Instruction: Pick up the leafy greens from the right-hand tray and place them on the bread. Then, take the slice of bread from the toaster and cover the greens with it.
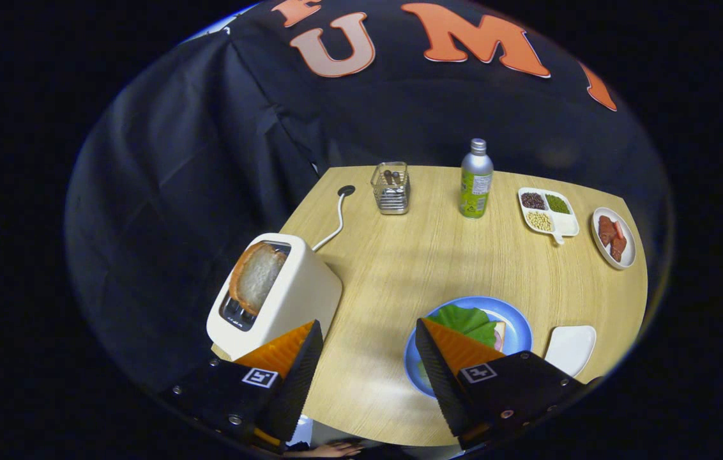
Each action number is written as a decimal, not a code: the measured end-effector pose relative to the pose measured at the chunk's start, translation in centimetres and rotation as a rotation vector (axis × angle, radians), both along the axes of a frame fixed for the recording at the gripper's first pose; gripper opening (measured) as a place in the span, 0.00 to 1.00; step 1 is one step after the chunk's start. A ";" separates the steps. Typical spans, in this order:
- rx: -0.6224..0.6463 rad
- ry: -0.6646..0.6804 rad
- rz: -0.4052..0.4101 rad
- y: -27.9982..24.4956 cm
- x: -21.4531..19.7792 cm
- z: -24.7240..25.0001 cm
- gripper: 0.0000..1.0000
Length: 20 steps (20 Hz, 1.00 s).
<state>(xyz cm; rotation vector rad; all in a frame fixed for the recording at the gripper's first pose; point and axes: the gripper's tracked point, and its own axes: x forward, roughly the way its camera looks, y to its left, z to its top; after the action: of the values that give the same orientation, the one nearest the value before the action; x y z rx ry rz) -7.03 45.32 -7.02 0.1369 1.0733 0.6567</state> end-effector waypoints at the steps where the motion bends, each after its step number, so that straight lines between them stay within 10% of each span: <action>1: 0.002 -0.009 0.019 1.0 -0.3 0.9 0.89; 20: -0.062 0.064 0.095 13.4 -1.0 2.8 0.87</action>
<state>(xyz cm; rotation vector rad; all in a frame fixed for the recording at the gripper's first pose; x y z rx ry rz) -8.05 58.76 -4.26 0.0539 1.1662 0.7069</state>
